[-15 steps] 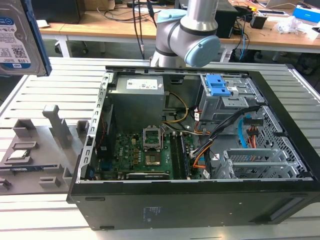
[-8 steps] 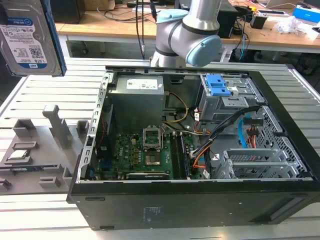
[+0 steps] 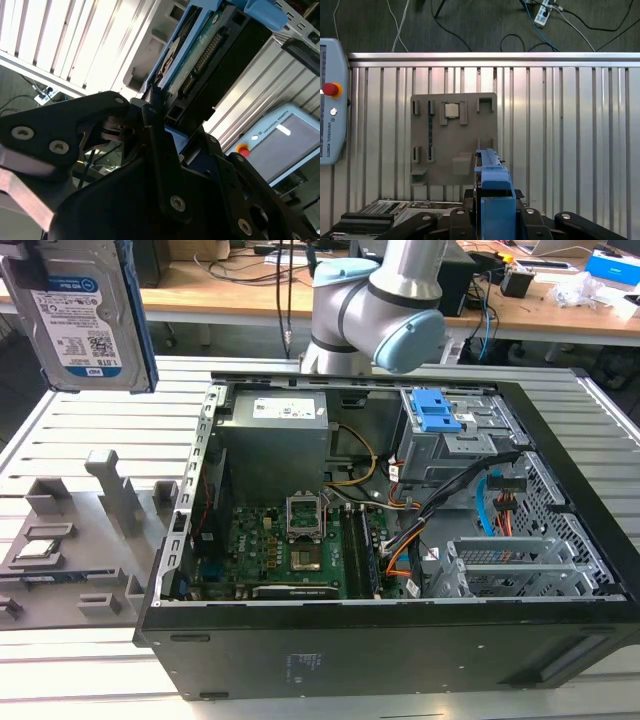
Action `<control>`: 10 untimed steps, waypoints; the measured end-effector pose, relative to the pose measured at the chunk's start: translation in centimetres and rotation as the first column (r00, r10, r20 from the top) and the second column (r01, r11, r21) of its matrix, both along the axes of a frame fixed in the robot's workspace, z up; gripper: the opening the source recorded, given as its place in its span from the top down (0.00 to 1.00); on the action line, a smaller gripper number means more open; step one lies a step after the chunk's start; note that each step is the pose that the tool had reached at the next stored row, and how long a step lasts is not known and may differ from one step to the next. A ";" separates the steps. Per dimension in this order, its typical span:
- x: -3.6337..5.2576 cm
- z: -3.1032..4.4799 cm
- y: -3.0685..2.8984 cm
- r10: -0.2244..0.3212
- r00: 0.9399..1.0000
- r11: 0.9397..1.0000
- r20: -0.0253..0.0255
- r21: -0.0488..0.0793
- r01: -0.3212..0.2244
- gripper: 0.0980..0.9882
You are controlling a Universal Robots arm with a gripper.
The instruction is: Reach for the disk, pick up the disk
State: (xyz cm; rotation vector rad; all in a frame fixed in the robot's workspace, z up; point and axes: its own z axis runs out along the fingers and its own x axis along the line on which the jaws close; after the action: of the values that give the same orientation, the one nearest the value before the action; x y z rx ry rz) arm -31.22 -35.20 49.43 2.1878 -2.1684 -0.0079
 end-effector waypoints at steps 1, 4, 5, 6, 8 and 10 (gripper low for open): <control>0.48 -0.01 0.01 0.000 1.000 1.000 0.000 0.000 0.000 0.70; 1.39 0.00 0.04 0.000 1.000 1.000 0.000 0.000 0.000 0.70; 1.66 0.00 0.04 0.000 1.000 1.000 0.000 0.000 0.000 0.70; 2.39 0.00 0.05 0.000 1.000 1.000 0.000 0.000 0.000 0.70; 3.05 -0.01 0.07 0.000 1.000 1.000 0.000 0.000 0.000 0.70; 3.85 0.00 0.09 0.000 1.000 1.000 0.000 0.000 0.000 0.70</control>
State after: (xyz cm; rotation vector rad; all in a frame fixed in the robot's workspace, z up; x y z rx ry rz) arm -27.37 -35.11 49.43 2.1877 -2.1685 -0.0079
